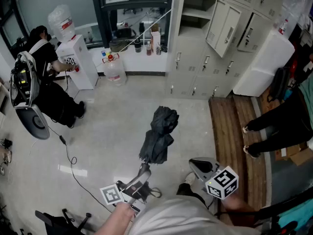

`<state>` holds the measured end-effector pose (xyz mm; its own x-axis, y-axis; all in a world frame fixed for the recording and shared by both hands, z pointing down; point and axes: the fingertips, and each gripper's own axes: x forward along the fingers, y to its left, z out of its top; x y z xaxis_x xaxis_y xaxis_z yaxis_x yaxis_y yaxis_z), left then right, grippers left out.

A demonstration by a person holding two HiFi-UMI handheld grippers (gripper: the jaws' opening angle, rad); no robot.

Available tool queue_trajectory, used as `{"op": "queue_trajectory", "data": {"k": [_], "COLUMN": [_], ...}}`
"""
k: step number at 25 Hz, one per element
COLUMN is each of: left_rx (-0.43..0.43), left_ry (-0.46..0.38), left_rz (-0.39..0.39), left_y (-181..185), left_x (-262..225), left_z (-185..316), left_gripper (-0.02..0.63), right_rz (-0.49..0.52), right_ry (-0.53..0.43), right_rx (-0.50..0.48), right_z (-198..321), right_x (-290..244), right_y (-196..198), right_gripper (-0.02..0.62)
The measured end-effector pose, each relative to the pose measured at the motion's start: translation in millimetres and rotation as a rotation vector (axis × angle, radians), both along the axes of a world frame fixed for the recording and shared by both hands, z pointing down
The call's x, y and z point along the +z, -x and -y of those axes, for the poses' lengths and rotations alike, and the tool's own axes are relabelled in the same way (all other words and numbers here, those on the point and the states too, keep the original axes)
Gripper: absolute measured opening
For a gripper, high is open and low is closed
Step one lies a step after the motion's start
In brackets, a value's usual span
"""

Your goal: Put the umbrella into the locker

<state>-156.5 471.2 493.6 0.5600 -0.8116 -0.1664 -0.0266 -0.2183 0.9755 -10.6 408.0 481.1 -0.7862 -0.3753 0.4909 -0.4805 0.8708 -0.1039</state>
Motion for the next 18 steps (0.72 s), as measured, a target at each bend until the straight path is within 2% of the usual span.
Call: {"op": "queue_trajectory", "data": {"k": [10,14,18], "left_rx": [0.022,-0.002,-0.034], "left_ry": [0.015,0.008,0.009], "left_rz": [0.059,0.118,0.155], "left_y": [-5,-37,-54], "left_x": [1,-10,-15], "left_z": [18,62,102], "left_gripper": [0.163,0.163,0.163], "right_rz": [0.009,0.0,-0.001], "right_ry": [0.015,0.071,0.082], "right_rx": [0.06,0.069,0.031], "right_z": [3,42,81], "right_x": [6,7,5], "right_y": [4,-27,-42], "right_gripper": [0.015,0.017,0.018]}}
